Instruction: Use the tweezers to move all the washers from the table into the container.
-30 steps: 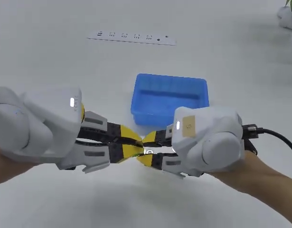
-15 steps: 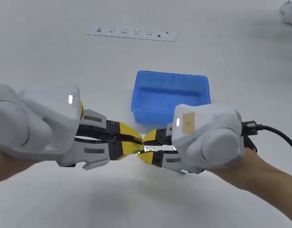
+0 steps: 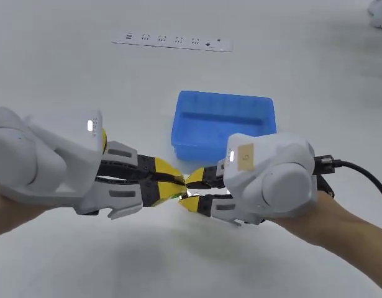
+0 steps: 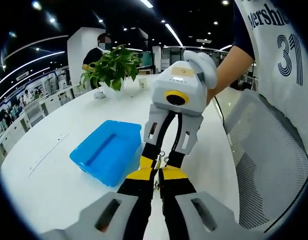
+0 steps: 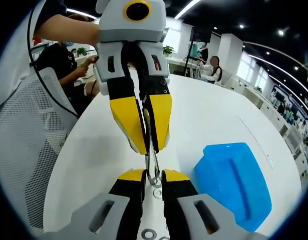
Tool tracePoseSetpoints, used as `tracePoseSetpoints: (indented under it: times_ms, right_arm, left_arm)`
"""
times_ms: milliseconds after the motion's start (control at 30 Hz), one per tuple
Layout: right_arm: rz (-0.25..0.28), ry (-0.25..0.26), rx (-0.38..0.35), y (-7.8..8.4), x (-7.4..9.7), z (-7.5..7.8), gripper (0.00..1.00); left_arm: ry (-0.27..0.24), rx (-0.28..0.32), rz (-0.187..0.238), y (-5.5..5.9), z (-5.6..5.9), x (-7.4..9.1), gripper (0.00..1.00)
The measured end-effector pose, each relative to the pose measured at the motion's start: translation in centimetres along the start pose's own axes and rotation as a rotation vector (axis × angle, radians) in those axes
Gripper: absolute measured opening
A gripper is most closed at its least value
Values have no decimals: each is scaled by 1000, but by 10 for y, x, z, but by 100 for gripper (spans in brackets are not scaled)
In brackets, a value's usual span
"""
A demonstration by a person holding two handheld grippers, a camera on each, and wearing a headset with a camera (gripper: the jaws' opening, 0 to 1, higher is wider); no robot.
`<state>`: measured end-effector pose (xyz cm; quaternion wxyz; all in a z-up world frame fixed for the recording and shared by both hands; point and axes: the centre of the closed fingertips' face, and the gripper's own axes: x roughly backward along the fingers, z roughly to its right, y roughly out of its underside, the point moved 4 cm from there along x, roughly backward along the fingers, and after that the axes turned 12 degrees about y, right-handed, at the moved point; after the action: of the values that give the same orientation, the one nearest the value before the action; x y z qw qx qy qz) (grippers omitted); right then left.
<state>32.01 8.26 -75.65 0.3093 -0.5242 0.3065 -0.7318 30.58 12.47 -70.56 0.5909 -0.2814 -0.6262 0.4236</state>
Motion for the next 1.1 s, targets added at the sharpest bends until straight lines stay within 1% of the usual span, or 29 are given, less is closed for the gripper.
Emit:
tracePoseSetpoints:
  times_ms: [100, 167, 233, 333, 467, 567, 667, 767, 833, 967, 1100]
  right_arm:
    - [2, -4, -5, -1, 0, 0, 14]
    - [4, -13, -15, -1, -1, 1, 14]
    - [-6, -16, -8, 0, -3, 1, 12]
    - [-14, -28, -27, 0, -5, 3, 11]
    - [-14, -40, -40, 0, -6, 1, 11]
    - [-14, -41, -44, 0, -6, 0, 10]
    - [-17, -32, -21, 0, -4, 0, 10]
    - [-15, -27, -29, 1, -3, 0, 10]
    - [-16, -30, -25, 1, -1, -2, 10]
    - [-7, -34, -20, -2, 4, -3, 10]
    - [2, -24, -12, -7, 10, -1, 10]
  left_arm:
    - [0, 27, 3, 0, -2, 1, 8]
    - [-10, 70, 4, 1, -5, 1, 8]
    - [-15, 82, -4, 3, -8, 3, 8]
    - [-12, 142, -10, 7, -11, 4, 8]
    - [-1, 150, -29, 11, -10, 4, 9]
    - [-2, 143, -27, 12, -7, 2, 9]
    - [-6, 132, -18, 11, -6, 1, 9]
    - [-9, 89, -21, 8, -3, -2, 9]
    - [-4, 79, -22, 7, -1, -2, 9]
    - [-1, 46, -14, 2, 3, -1, 9]
    - [-7, 28, -5, -5, 4, 2, 9]
